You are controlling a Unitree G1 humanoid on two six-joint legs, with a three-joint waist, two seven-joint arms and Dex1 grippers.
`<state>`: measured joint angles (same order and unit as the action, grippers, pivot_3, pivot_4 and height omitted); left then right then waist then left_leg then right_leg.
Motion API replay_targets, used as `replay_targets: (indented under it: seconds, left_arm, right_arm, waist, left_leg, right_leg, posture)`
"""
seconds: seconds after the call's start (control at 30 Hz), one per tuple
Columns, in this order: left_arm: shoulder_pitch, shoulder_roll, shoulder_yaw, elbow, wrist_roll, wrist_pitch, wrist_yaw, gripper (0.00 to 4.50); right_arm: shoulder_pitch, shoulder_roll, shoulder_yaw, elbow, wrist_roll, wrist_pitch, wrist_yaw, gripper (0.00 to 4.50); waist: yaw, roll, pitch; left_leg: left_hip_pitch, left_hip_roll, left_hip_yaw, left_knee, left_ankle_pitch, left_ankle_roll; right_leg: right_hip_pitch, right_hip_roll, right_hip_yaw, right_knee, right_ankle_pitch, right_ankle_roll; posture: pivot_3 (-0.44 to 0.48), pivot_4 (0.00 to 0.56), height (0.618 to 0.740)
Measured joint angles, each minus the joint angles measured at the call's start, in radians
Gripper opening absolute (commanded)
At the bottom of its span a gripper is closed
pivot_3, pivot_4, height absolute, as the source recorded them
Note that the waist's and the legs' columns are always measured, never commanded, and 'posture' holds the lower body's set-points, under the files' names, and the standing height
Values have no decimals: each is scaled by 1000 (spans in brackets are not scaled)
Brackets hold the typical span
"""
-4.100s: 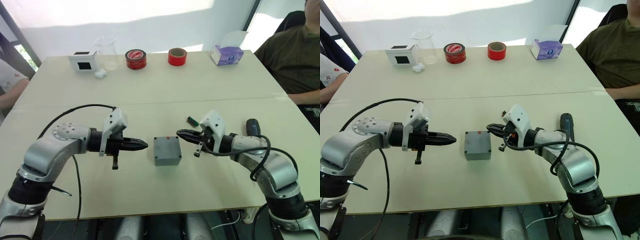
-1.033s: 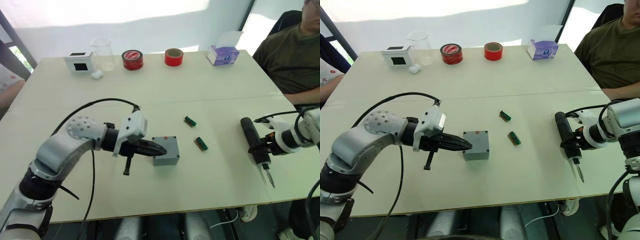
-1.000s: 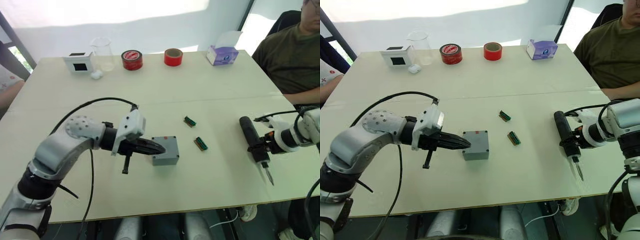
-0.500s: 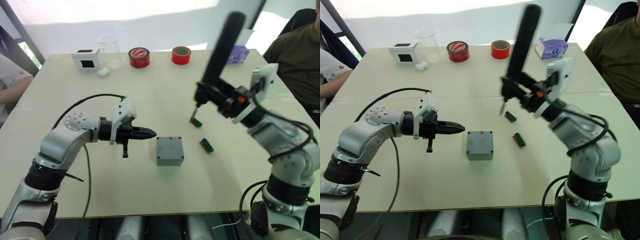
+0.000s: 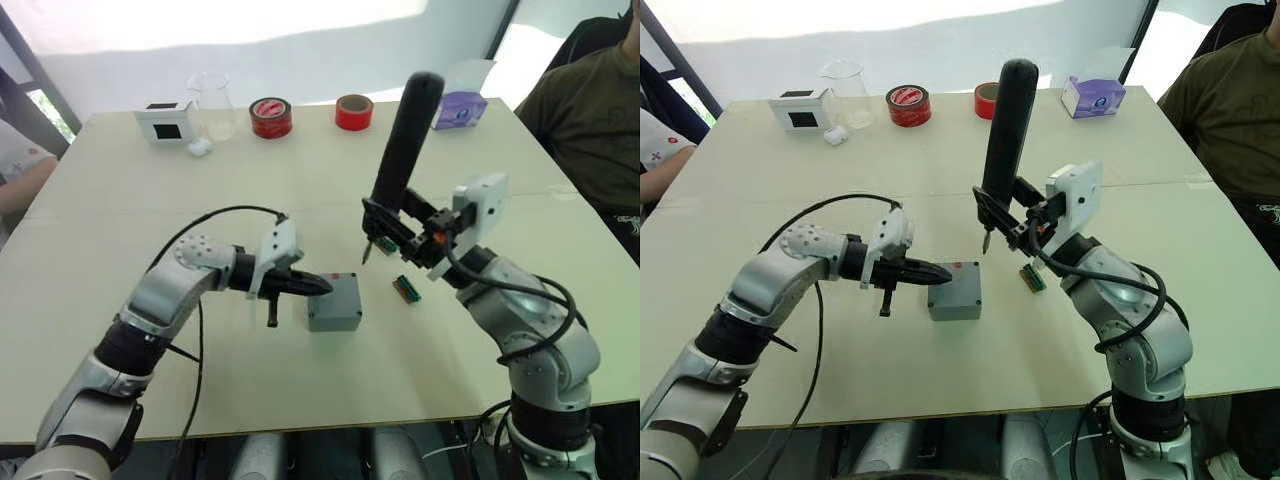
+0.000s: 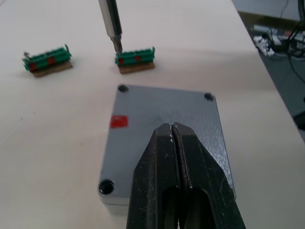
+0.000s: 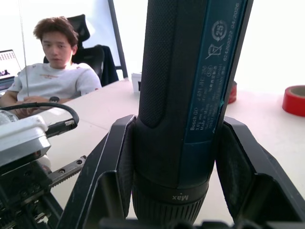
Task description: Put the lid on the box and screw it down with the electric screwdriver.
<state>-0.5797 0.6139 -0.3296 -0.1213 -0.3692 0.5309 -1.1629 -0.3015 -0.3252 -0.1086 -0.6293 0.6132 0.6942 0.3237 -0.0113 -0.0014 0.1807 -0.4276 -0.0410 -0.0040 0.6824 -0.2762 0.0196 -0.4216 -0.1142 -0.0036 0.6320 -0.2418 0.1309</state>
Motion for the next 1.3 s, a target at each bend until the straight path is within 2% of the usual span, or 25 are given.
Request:
replay_targets:
  seconds: [0.4,0.9,1.03,1.1,1.17,1.3]
  left_arm:
    - [29,-10,9,-7,20,-37,13,0]
    - [39,-19,12,-40,20,9,46,0]
    - [40,-18,12,-46,20,28,47,0]
    - [49,-13,12,-51,18,33,46,0]
    - [57,-6,10,-52,19,34,43,0]
    - [68,0,9,-51,21,32,40,0]
  right_arm:
    - [36,31,99,1,-69,-73,-6,1829]
    - [100,25,126,44,-159,-207,36,1829]
    - [112,24,141,46,-165,-215,38,1829]
    - [106,4,165,47,-183,-192,34,1829]
    - [87,-8,188,47,-200,-154,22,1829]
    - [67,-8,191,66,-206,-126,8,1829]
  waist:
    - [1,0,0]
    - [2,0,-1]
    - [1,0,-1]
    - [0,0,-2]
    - [-1,-3,-7]
    - [4,-6,-16]
  left_leg:
    - [1,0,0,0,0,0]
    - [4,0,-1,0,0,0]
    - [8,0,-1,0,-1,1]
    - [15,0,-1,-2,-2,2]
    - [22,1,-1,-4,-2,3]
    - [25,1,-2,-4,-3,3]
  right_leg:
    - [1,0,0,0,0,0]
    - [4,0,0,0,0,0]
    - [8,0,0,-1,0,0]
    - [15,0,0,-3,-1,-1]
    - [21,0,0,-3,-3,-1]
    - [26,0,-1,-4,-4,-2]
  posture:
    - [0,150,740]
    - [0,150,740]
    - [0,150,740]
    - [0,150,740]
    - [0,150,740]
    - [0,150,740]
